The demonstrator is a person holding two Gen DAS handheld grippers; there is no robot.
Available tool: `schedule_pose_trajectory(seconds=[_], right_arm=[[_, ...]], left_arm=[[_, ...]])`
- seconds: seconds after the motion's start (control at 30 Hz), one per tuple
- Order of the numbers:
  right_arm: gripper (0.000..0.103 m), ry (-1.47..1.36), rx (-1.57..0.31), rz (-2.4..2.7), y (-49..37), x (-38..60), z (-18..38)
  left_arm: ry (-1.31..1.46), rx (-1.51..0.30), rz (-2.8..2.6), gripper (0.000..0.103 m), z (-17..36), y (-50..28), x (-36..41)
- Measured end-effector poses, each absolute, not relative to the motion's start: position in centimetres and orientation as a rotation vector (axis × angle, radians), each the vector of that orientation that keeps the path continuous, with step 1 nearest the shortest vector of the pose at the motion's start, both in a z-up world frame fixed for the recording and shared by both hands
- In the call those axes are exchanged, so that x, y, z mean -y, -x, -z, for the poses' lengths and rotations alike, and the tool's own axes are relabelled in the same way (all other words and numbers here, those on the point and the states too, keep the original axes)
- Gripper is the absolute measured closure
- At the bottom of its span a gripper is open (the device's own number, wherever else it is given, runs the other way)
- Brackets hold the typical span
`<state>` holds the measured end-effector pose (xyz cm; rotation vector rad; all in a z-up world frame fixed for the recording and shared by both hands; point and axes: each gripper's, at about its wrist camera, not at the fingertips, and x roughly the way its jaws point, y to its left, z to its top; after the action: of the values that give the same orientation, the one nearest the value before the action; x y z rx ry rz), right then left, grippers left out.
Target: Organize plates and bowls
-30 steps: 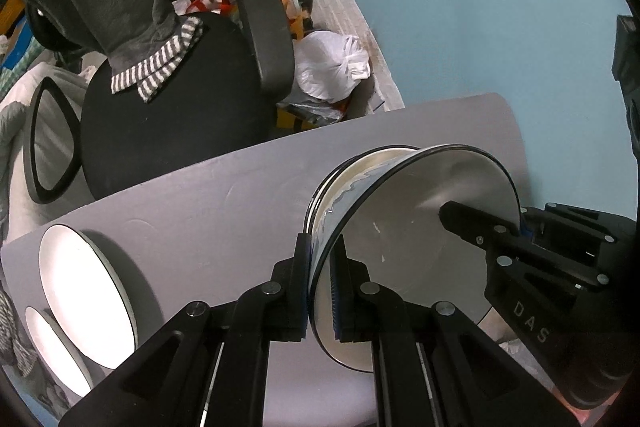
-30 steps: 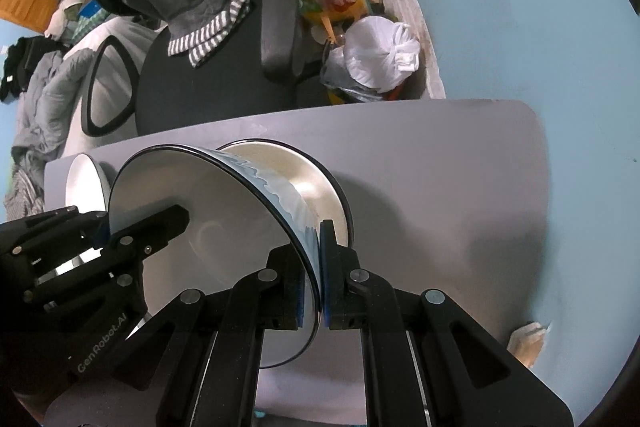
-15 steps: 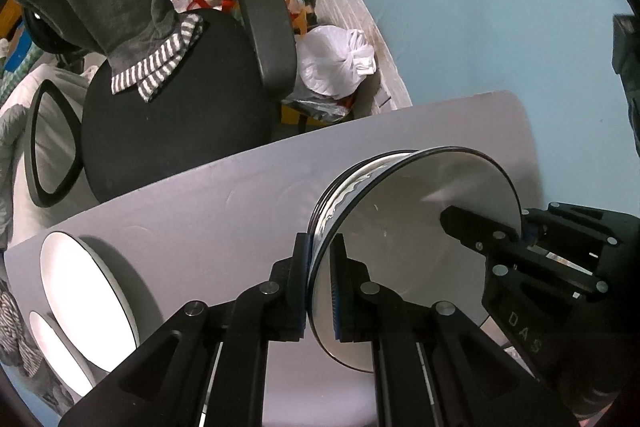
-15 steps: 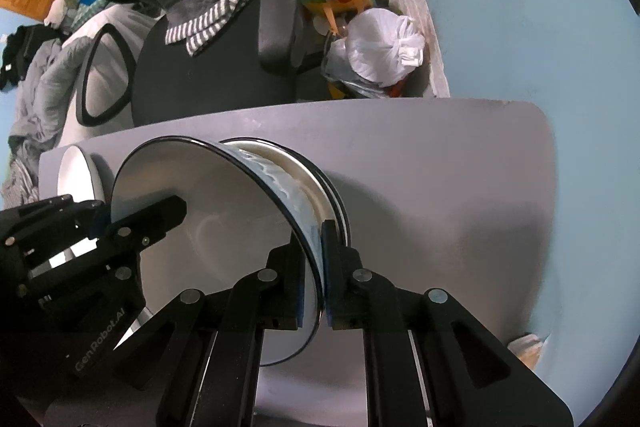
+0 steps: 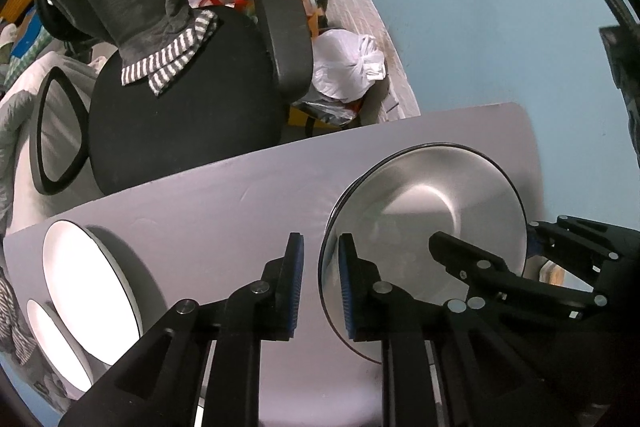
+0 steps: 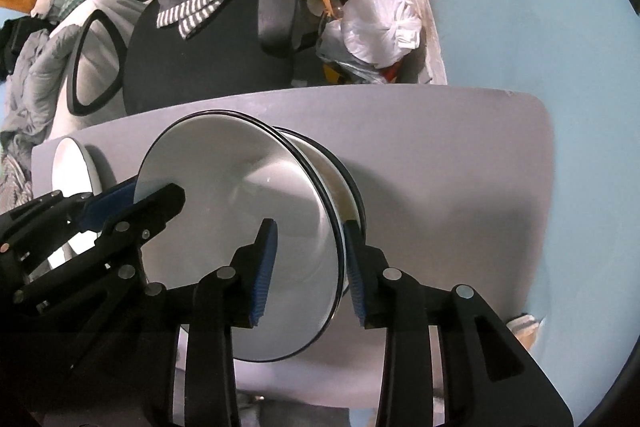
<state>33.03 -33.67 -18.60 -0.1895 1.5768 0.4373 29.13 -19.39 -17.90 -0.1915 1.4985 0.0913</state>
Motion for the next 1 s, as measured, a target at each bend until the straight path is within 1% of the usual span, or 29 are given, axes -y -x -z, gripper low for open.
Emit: schedule_pose_trajectory(seconds=[0.47,0.53,0.6,0.7,0.93,1.0], right_arm=[[0.066,0.174,-1.569,-0.421,-32.7,33.6,17.4],[0.063,0.177,-1.563,-0.411,-32.7,33.6,17.2],[0.055,0.186,-1.541,-0.399,-32.7,33.7,16.7],[0.052,0.177,-1.530,-0.393,-33.0,34.0,16.3],[0.051,0.186,-1.502,-0.388,-33.0,34.3,15.3],[0.046,0.201,-1.486,-0.384,-32.8,34.2,15.0]], left_arm=[[0.198,-1.493,-0.089,0.084,17.7,-28.8,19.3],[0.197,-1.493,-0.090,0.084,17.6,-28.7,19.3],[0.209,-1.488,-0.081,0.080,17.4,-28.6,19.2],[0.192,-1.479,-0.087,0.079,17.0,-28.6,19.3],[0.199,-1.450,-0.082,0.079,15.7,-28.0,19.4],[0.195,-1.434,-0.080,0.078,15.0,-27.7,19.4]])
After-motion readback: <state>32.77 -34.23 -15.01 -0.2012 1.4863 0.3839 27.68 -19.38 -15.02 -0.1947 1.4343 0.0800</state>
